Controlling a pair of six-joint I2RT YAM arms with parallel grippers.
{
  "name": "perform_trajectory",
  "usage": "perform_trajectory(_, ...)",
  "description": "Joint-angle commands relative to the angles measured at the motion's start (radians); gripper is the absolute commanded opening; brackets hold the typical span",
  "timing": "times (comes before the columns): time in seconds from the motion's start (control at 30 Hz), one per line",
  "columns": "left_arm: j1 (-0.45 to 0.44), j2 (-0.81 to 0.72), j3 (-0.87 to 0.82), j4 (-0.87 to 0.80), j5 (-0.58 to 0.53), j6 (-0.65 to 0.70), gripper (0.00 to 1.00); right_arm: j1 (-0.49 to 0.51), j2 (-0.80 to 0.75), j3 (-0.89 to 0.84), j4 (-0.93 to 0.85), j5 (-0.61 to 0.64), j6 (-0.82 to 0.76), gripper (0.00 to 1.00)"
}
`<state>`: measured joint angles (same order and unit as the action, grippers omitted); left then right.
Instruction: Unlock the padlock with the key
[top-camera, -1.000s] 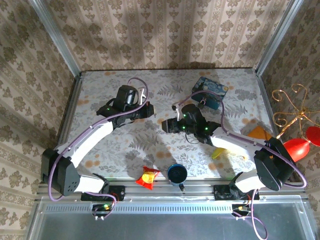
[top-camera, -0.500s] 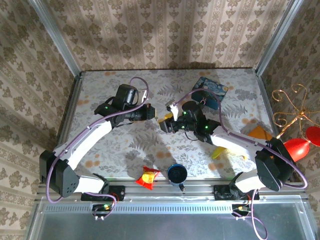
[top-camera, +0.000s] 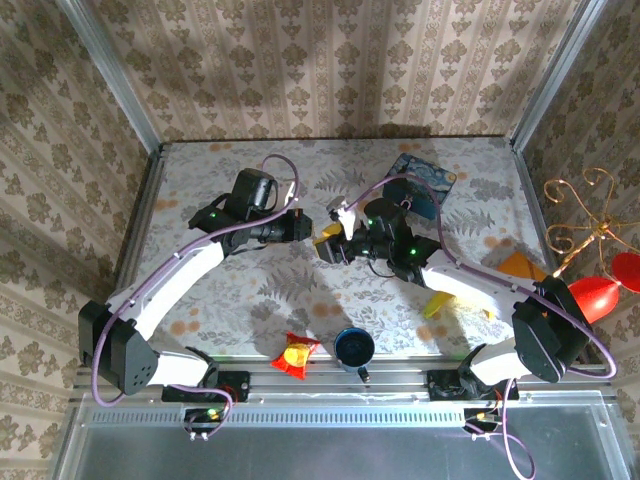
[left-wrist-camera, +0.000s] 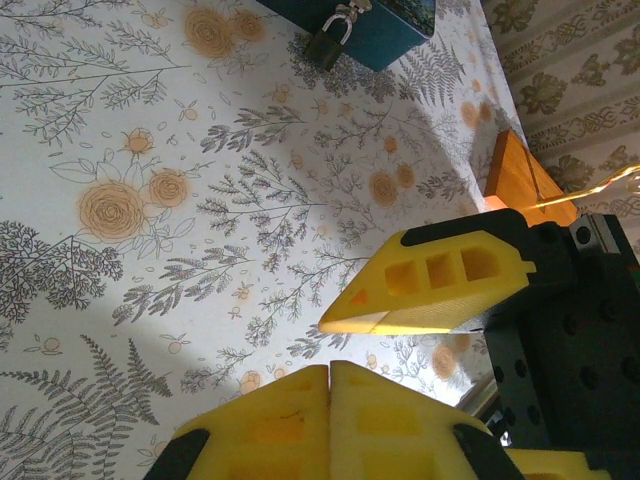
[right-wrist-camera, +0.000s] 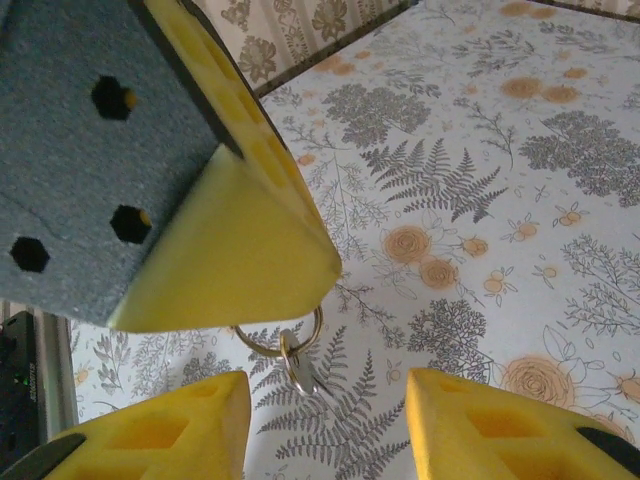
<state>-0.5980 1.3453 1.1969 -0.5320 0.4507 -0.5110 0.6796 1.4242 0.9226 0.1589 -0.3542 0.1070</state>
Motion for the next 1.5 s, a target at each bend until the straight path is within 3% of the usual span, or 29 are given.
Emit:
perform_trajectory(0.0,-0.009,-0.016,0.035,-0.002,0.028,0.017,0.00,0.001,-0.010,0.037,0.022,-0.032,-0.012,0.42)
perform_trajectory(0.67,-0.011,-0.026,0.022,0.033,0.030,0.003,0.00,0.000,0.002,0.018,0.013,-0.006,-0.009,0.35)
perform_trajectory(0.97,-0.011,-0.026,0.020,0.038,0.036,0.000,0.00,0.000,0.013,0.020,0.023,0.014,-0.007,0.22)
perform_trajectory(1.2,-0.011,-0.031,0.008,0.056,0.037,-0.009,0.00,0.001,0.015,0.019,0.027,0.034,0.014,0.00)
perform_trajectory(1.43,-0.008,-0.039,-0.007,0.078,0.029,-0.030,0.01,0.000,-0.010,-0.003,0.061,0.064,0.075,0.00)
perform_trajectory(1.47,-0.006,-0.042,-0.014,0.090,0.031,-0.037,0.13,0.000,-0.013,-0.007,0.066,0.068,0.084,0.00)
